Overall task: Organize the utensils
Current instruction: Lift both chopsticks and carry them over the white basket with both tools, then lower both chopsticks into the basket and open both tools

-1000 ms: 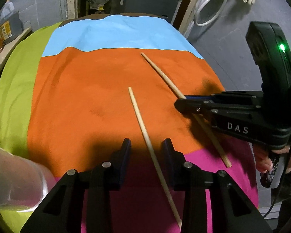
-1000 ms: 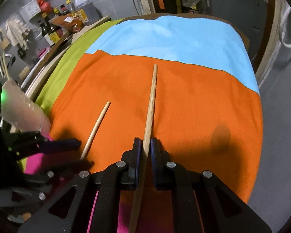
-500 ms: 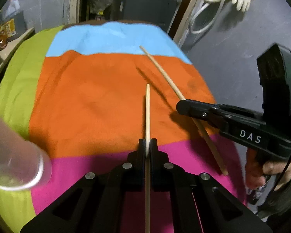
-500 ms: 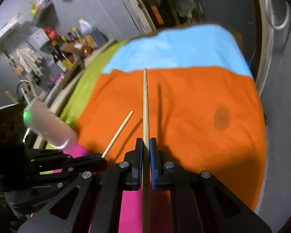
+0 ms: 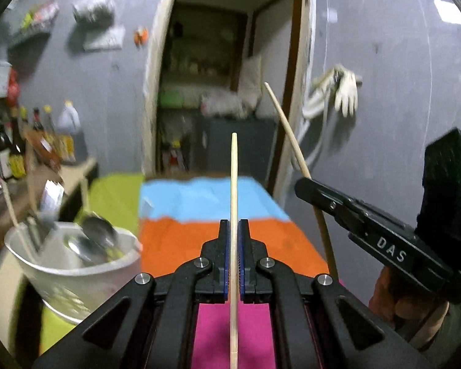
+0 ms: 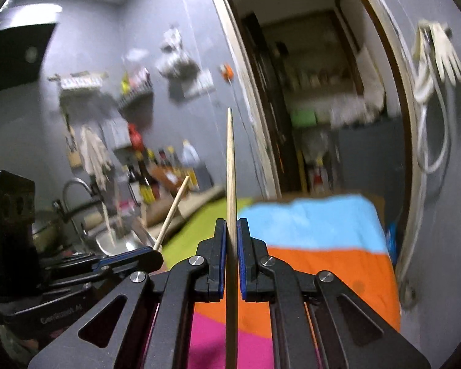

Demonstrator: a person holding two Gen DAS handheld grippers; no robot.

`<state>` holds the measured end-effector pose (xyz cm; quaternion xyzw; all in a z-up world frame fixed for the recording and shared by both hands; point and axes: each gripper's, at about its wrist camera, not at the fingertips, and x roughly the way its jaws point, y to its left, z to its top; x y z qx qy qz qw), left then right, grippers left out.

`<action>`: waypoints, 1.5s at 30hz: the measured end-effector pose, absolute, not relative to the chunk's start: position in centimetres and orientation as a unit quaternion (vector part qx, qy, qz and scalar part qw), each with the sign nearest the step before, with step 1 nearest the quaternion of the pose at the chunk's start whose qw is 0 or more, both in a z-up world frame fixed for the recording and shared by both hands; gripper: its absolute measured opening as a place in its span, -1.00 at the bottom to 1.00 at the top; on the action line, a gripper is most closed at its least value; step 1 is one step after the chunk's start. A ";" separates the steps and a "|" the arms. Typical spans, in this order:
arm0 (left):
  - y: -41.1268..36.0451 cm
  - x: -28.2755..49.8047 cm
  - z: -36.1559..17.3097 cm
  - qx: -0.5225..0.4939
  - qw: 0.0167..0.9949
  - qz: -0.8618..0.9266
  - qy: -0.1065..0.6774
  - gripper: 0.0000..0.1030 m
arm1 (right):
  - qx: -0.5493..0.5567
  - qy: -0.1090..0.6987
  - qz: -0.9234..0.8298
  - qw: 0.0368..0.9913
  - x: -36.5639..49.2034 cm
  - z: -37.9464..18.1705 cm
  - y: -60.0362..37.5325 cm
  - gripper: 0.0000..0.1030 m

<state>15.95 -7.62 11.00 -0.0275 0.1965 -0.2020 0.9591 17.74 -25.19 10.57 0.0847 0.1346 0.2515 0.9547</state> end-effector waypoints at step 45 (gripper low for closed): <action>12.8 21.0 8.1 -0.143 0.989 0.022 0.025 -0.95 | 0.082 -0.066 0.221 0.970 21.4 7.1 -7.4 -0.90</action>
